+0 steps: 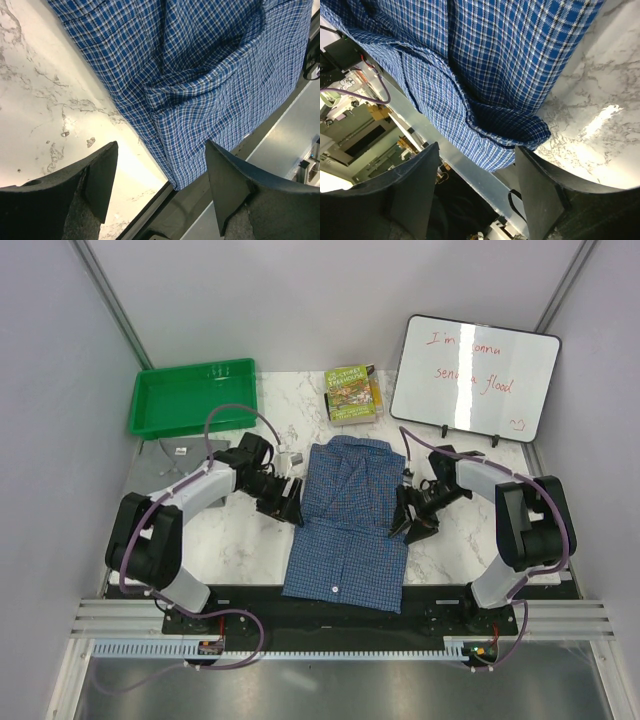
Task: Fold and stack the long sleeve shirts
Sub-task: Fold the shirt
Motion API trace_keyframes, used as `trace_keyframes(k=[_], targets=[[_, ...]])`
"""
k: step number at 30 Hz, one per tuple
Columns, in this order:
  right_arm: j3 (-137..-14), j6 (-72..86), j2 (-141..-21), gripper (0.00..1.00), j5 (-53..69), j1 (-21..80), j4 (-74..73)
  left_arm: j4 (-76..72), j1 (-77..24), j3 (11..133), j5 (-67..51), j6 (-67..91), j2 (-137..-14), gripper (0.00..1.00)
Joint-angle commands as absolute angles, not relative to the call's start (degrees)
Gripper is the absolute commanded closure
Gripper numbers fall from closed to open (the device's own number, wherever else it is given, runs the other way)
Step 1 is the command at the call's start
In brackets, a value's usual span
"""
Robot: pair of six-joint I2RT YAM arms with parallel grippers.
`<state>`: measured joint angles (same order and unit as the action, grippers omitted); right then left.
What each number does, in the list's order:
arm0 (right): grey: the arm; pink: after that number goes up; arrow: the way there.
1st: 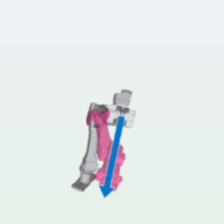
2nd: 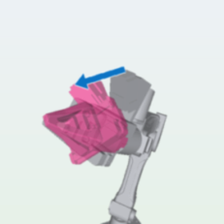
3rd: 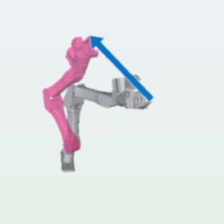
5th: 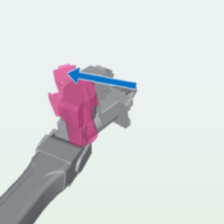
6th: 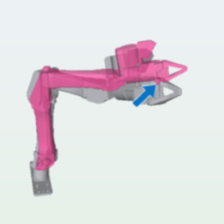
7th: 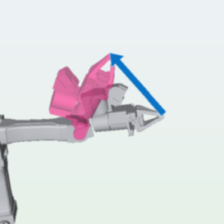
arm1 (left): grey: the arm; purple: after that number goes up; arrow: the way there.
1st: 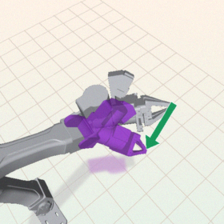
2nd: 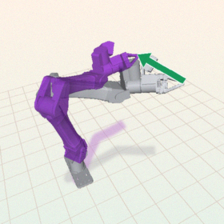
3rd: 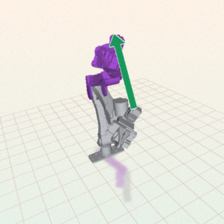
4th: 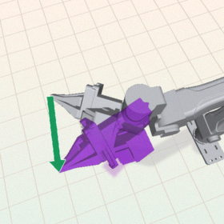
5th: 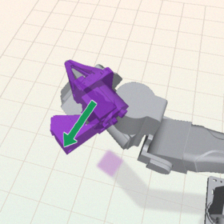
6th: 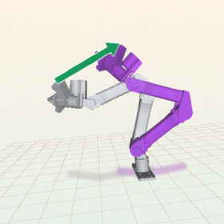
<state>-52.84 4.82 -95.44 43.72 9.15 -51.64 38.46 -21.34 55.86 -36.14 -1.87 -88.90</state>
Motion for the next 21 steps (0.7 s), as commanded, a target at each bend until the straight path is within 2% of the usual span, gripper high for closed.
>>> trace_keyframes(k=[1, 3, 7, 9, 13, 18, 21], targets=[[-54.14, 5.72, -95.62, 0.28, 41.94, 9.4, -50.8, 37.44, -21.09, 56.34, -38.32, 0.97, -91.66, 0.23], [-55.8, 3.97, -95.45, 0.24, 39.82, 9.14, -52.99, 37.27, -21.09, 57.04, -38.93, 1.4, -92.54, 0.23], [-54.95, 3.16, -90.29, 0.08, 34.03, 8.7, -55.02, 36.91, -21.09, 56.95, -39.38, 1.49, -92.2, 0.23], [-53.62, 4.3, -88.25, 0.07, 34.01, 8.79, -53.44, 36.83, -21.18, 56.43, -38.85, 1.49, -91.85, 0.23], [-53.44, 5.36, -90.87, 0.12, 36.91, 9.75, -51.42, 36.3, -21.18, 55.37, -38.67, 1.76, -91.93, 0.23], [-55.36, 4.4, -96.49, 0.3, 42.1, 10.72, -49.31, 35.25, -21.71, 56.34, -40.25, 1.5, -92.9, 0.23], [-56.33, 3.61, -97.73, 0.34, 43.33, 11.6, -48.87, 34.63, -22.76, 56.78, -41.48, 1.32, -93.34, 0.25]])
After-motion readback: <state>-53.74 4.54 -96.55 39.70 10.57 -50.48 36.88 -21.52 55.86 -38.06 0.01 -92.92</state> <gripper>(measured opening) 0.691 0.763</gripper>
